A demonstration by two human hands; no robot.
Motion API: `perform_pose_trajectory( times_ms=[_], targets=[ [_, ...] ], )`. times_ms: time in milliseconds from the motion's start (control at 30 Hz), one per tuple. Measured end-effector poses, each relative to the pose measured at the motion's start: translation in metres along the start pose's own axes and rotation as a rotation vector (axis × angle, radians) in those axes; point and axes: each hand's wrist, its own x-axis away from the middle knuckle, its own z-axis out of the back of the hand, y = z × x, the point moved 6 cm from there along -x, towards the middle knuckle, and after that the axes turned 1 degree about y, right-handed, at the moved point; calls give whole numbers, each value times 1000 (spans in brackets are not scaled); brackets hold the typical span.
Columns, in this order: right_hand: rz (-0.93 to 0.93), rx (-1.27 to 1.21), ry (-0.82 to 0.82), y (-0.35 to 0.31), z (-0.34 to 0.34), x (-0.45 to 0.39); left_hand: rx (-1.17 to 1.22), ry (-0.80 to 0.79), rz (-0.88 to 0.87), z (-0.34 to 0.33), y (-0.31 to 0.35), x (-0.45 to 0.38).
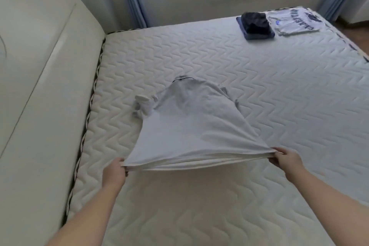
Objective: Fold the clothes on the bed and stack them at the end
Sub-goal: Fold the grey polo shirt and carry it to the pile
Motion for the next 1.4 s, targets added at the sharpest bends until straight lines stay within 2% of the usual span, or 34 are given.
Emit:
perform_pose_trajectory(
  times_ms=[233, 367, 567, 867, 1000, 1167, 1267, 1400],
  targets=[
    [-259, -264, 55, 120, 34, 36, 89, -64, 34, -69, -102, 76],
    [-268, -186, 60, 152, 52, 53, 207, -90, 89, -88, -142, 107],
    [-264, -94, -1, 189, 63, 63, 251, -143, 161, -103, -190, 128],
    [-238, -41, 72, 227, 72, 65, 282, -236, 212, -125, -226, 138],
    [-283, 101, 75, 263, 88, 56, 163, -301, 232, -137, -250, 148],
    [-297, 430, 102, 296, 118, 45, -27, -439, 175, -163, -280, 175],
    [-331, 541, 65, 311, 122, 45, -93, -458, 163, -179, -290, 190],
    [-353, 783, 100, 327, 133, 52, -190, -467, 158, -195, -295, 196]
  ],
)
